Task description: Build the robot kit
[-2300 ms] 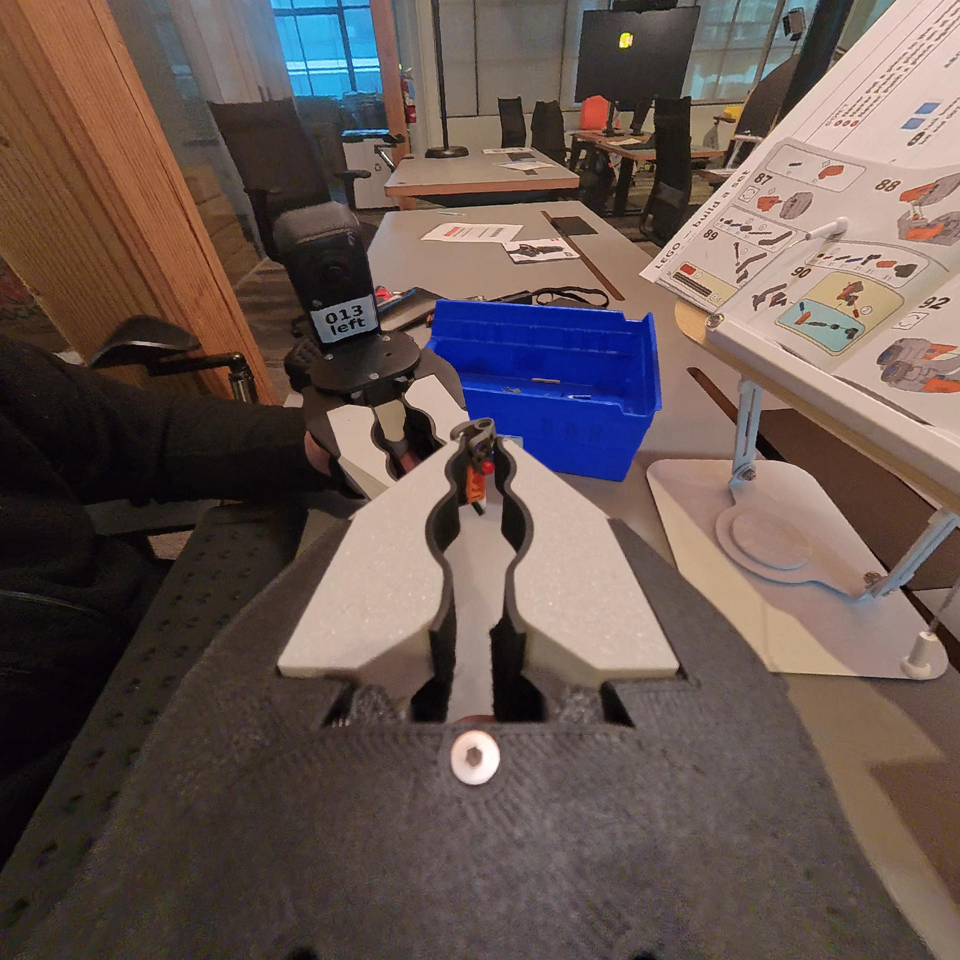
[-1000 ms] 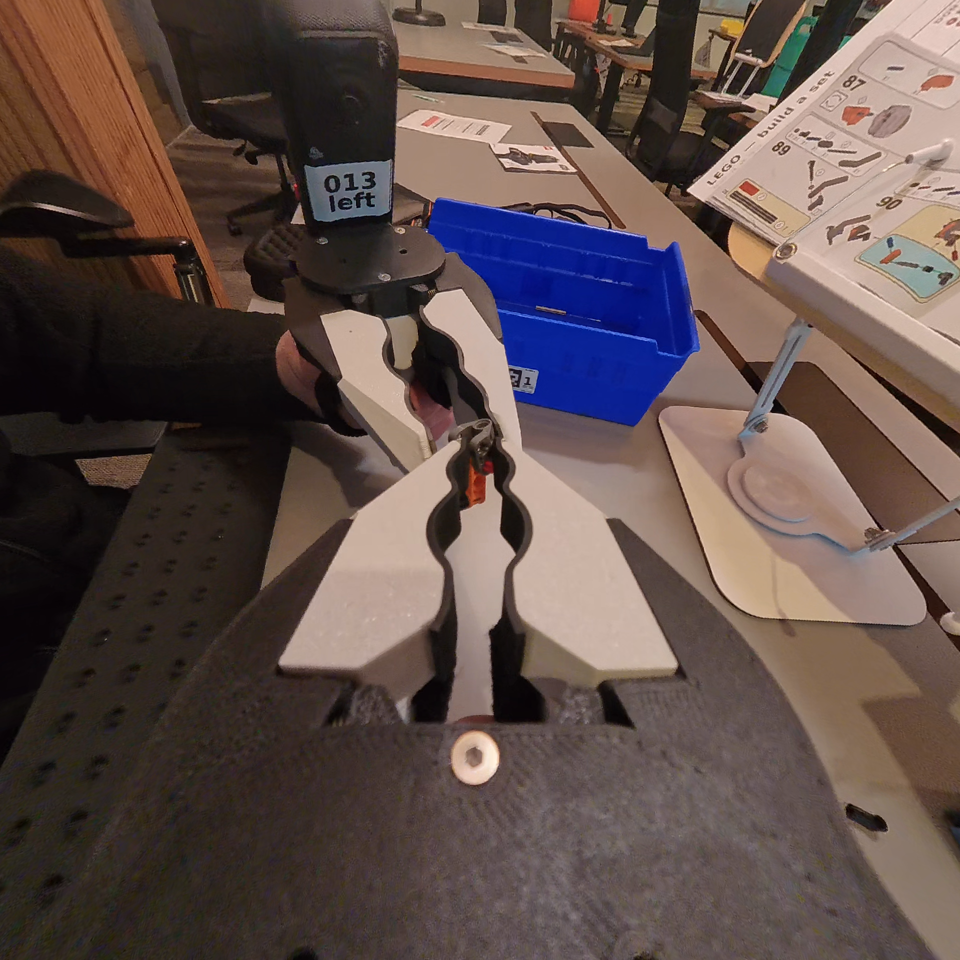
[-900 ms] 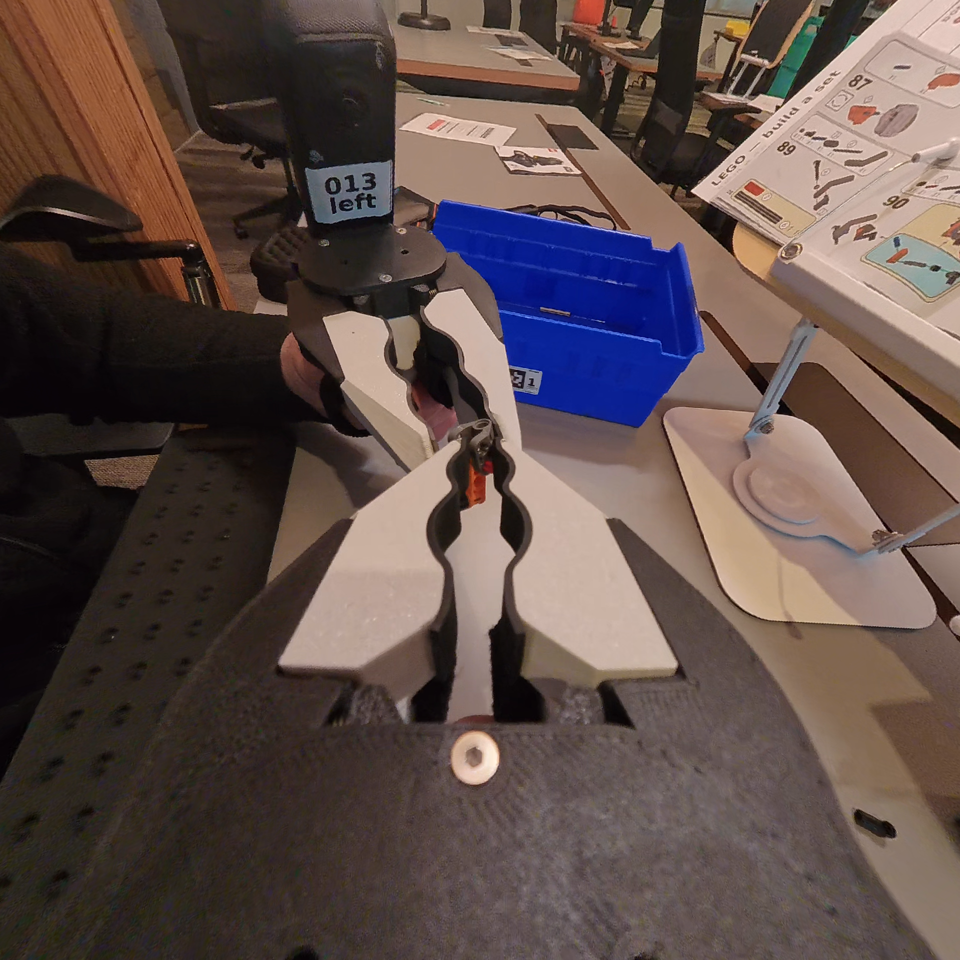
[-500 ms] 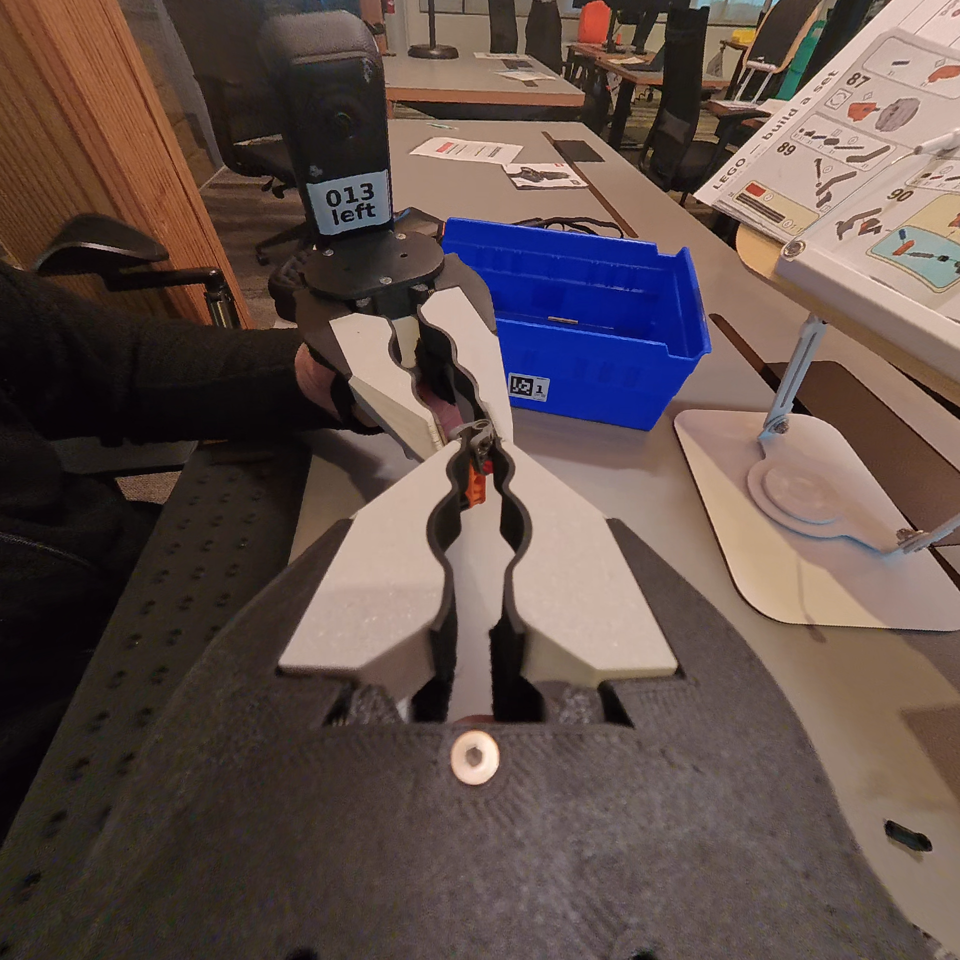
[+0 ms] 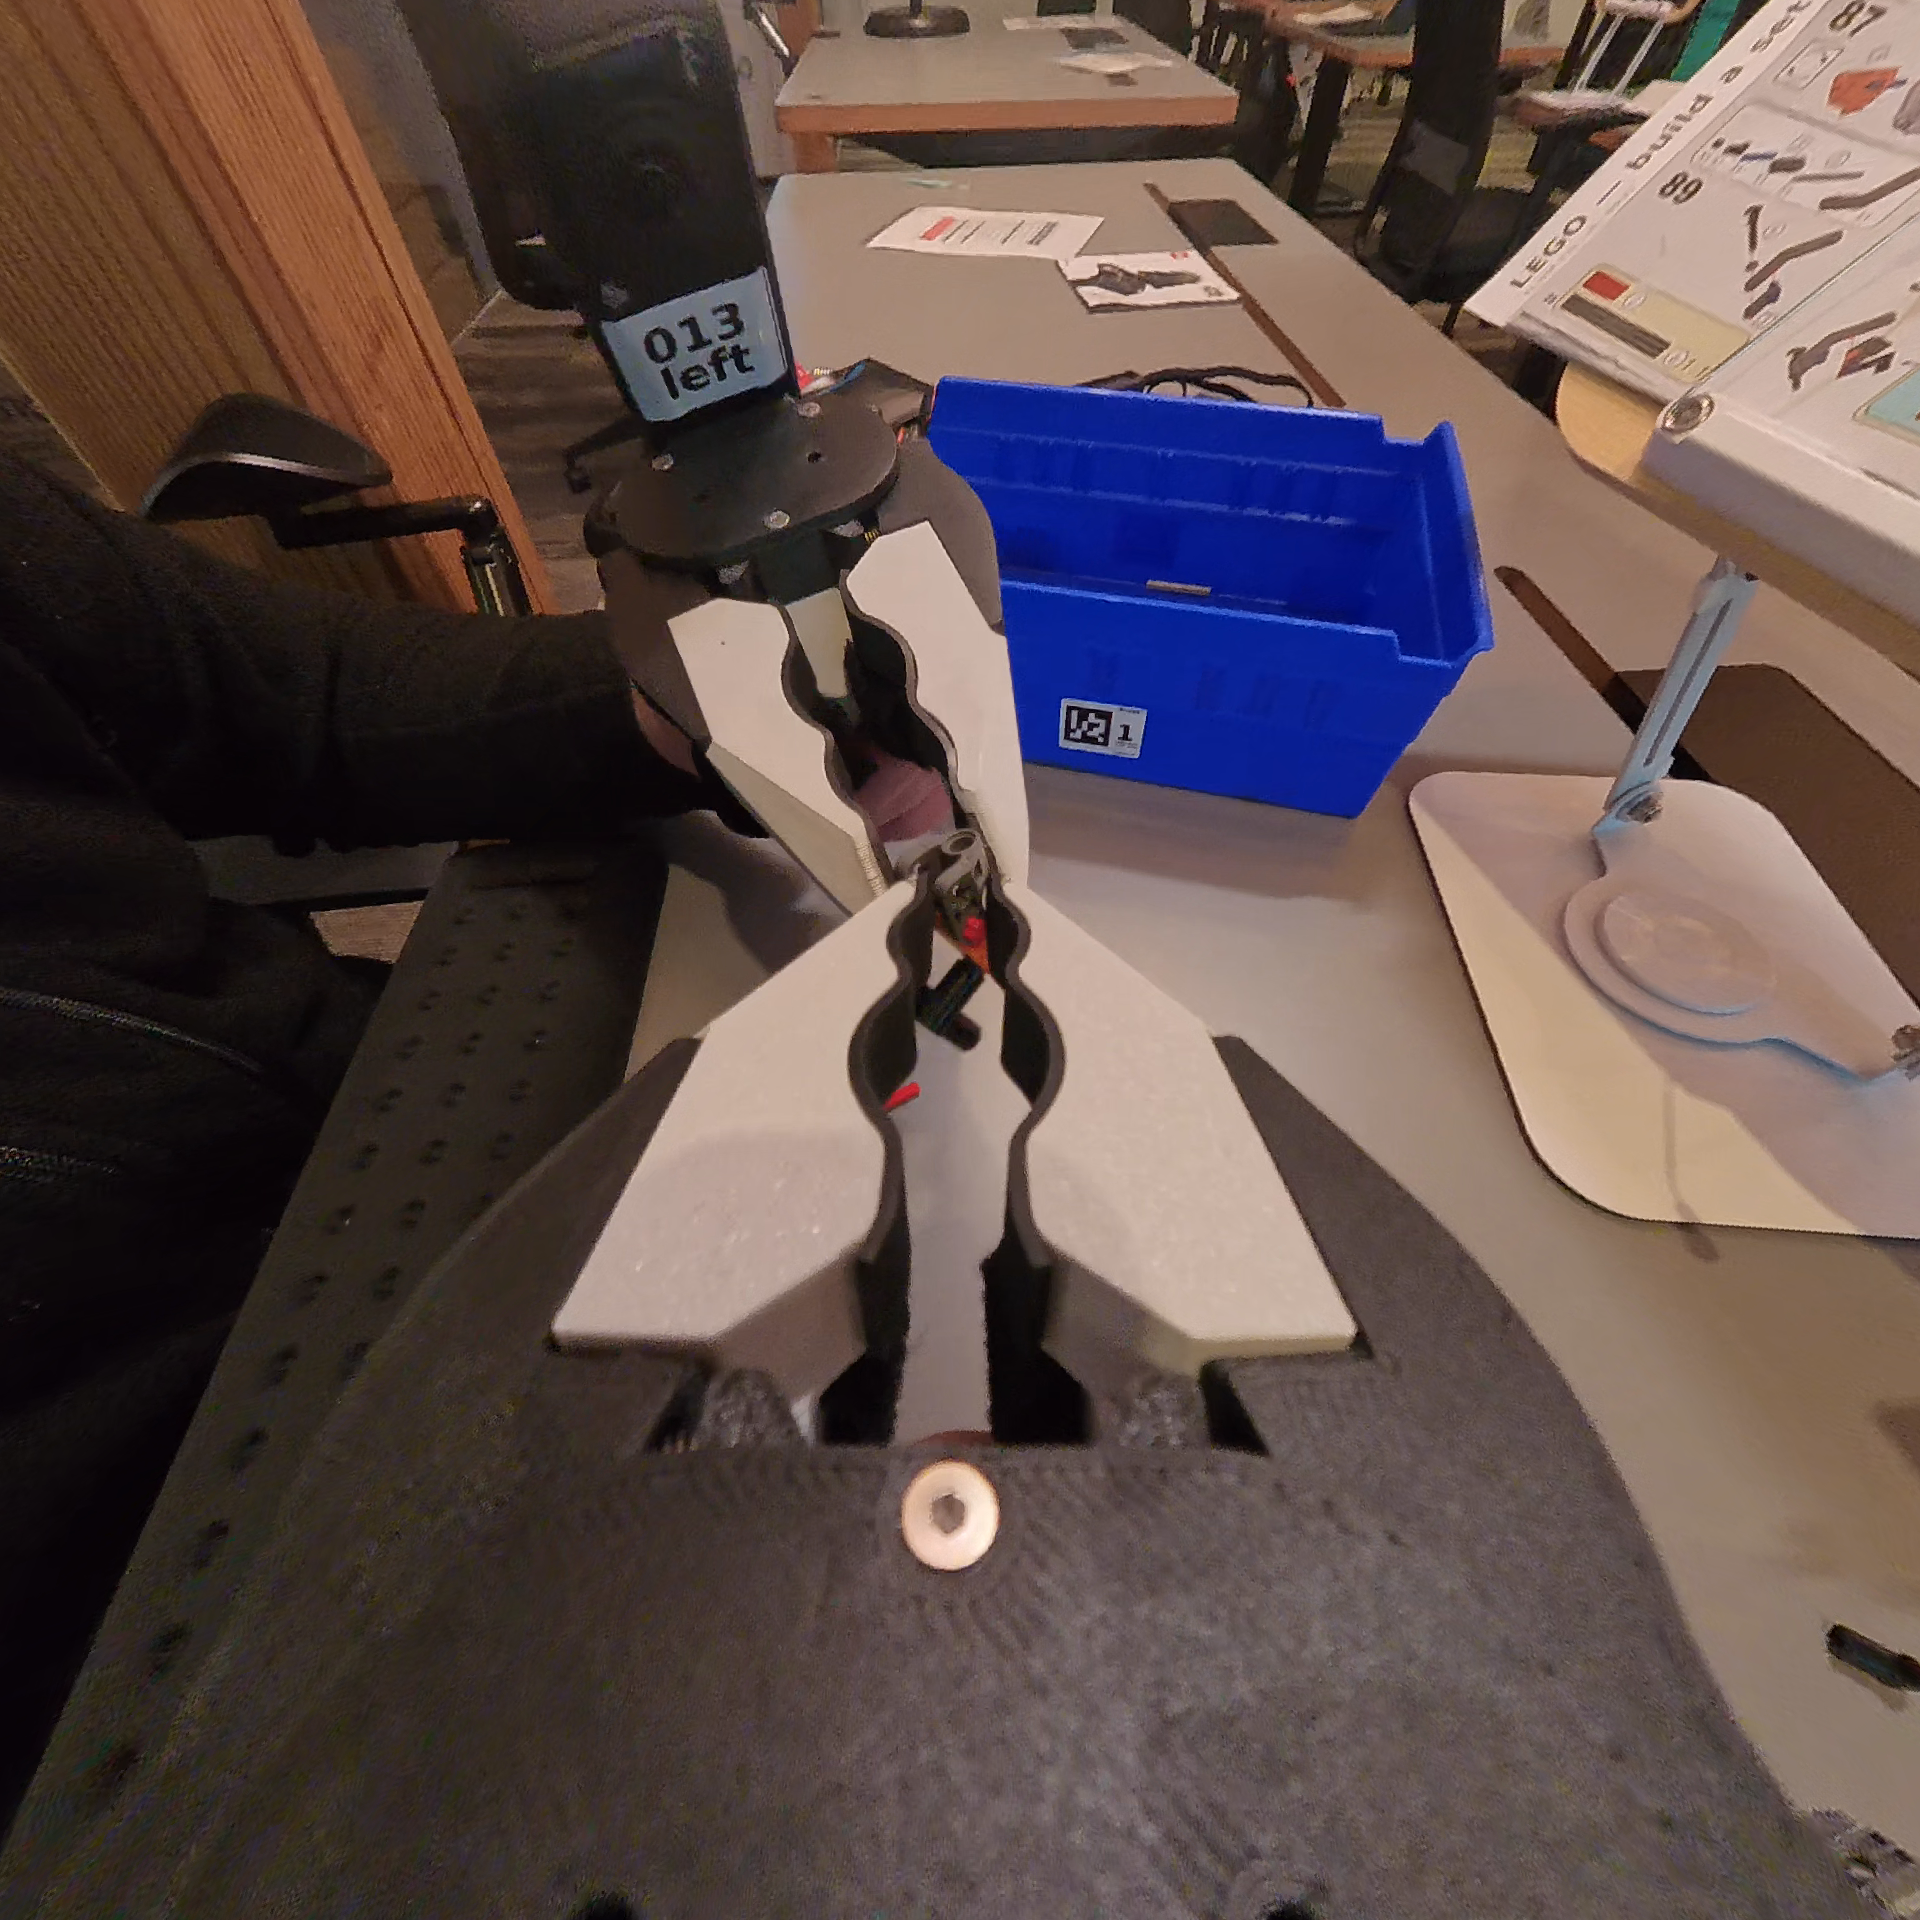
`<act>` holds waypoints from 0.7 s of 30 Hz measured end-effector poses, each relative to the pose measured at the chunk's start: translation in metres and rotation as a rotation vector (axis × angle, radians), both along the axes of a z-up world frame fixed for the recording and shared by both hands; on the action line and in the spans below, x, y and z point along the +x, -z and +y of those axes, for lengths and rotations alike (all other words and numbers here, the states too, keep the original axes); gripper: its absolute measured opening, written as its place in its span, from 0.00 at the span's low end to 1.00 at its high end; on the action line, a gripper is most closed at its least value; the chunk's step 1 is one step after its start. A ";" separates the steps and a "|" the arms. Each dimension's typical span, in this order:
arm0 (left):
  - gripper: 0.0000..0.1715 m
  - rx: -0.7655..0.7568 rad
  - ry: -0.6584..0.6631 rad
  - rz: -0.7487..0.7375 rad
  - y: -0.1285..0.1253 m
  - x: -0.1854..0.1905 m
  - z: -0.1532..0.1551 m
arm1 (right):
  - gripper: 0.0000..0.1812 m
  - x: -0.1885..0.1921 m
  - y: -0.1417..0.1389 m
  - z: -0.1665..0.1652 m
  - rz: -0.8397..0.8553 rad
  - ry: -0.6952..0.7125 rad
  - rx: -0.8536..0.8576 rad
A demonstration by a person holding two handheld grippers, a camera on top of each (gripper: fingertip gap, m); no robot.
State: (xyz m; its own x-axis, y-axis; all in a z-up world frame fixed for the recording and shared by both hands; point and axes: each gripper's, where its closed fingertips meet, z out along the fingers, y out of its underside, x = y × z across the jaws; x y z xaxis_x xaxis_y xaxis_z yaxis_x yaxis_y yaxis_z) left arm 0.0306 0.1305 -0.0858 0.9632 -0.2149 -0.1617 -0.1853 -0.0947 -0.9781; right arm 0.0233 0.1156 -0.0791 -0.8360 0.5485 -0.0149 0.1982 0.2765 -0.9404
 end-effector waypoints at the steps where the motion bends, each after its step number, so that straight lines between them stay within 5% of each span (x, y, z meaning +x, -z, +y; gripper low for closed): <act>1: 0.09 -0.008 -0.004 0.012 0.001 0.000 0.001 | 0.04 0.000 0.001 0.001 -0.006 -0.003 0.001; 12: 0.09 -0.059 -0.047 0.142 0.011 -0.001 0.004 | 0.04 0.000 0.010 0.003 -0.020 -0.008 0.041; 21: 0.11 -0.022 -0.031 0.097 0.005 0.002 0.006 | 0.04 0.003 0.001 0.009 -0.035 0.010 -0.054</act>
